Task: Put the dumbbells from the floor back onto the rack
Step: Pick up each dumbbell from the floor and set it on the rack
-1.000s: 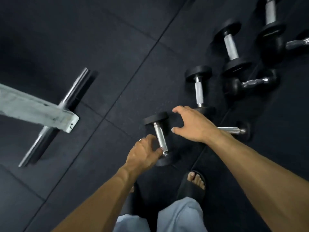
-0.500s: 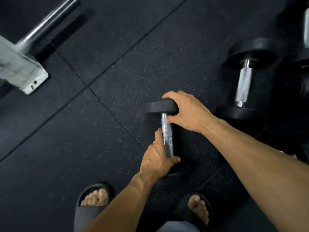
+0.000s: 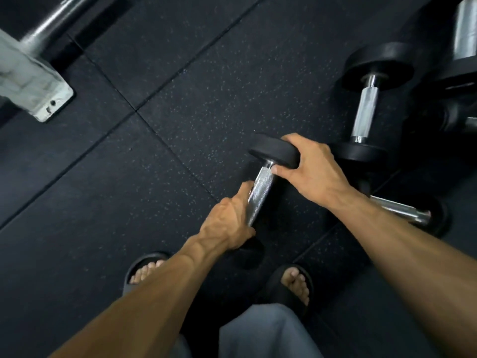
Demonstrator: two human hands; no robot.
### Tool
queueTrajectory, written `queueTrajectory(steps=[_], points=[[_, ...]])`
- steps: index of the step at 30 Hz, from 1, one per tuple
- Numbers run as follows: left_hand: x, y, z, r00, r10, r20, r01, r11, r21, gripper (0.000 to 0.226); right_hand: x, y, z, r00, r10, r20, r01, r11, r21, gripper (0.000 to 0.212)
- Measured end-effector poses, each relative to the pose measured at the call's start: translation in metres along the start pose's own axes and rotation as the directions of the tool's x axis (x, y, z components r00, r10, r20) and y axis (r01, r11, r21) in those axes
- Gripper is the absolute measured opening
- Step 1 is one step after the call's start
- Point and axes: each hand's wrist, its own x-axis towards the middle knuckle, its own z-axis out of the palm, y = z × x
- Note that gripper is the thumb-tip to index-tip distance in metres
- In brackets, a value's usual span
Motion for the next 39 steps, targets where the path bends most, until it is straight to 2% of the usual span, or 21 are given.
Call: queueTrajectory(steps=[7,15,19,24,31,35,39], points=[[-0.058,0.051,-0.057,0.989,0.144,0.036,-0.144,0.989,0.014,0.089,-0.050,-0.042,-0.070,0.994,0.029,-0.106,-0.021,0.997,0.070,0.038],[-0.152,0.175,-0.157,0.938,0.340,0.064,-0.346,0.930,0.127,0.088,-0.143,-0.119,-0.225,0.936,0.070,-0.346,-0.041,0.995,0.090,0.041],[-0.223,0.255,-0.203,0.872,0.484,0.078,-0.490,0.851,0.189,0.089,-0.220,-0.164,-0.314,0.869,0.094,-0.486,-0.056,0.994,0.092,0.040],[-0.325,0.352,-0.232,0.745,0.652,0.141,-0.664,0.704,0.250,0.088,-0.340,-0.204,-0.409,0.750,0.134,-0.647,-0.088,0.991,0.103,0.036],[-0.458,0.469,-0.193,0.538,0.774,0.334,-0.839,0.453,0.302,0.095,-0.526,-0.210,-0.480,0.550,0.284,-0.786,-0.217,0.957,0.193,0.041],[-0.507,0.519,-0.125,0.446,0.769,0.458,-0.891,0.333,0.308,0.094,-0.625,-0.173,-0.488,0.438,0.385,-0.812,-0.305,0.914,0.268,0.044],[-0.546,0.563,-0.030,0.341,0.726,0.597,-0.940,0.244,0.239,0.090,-0.722,-0.116,-0.482,0.332,0.489,-0.807,-0.384,0.851,0.358,0.044]])
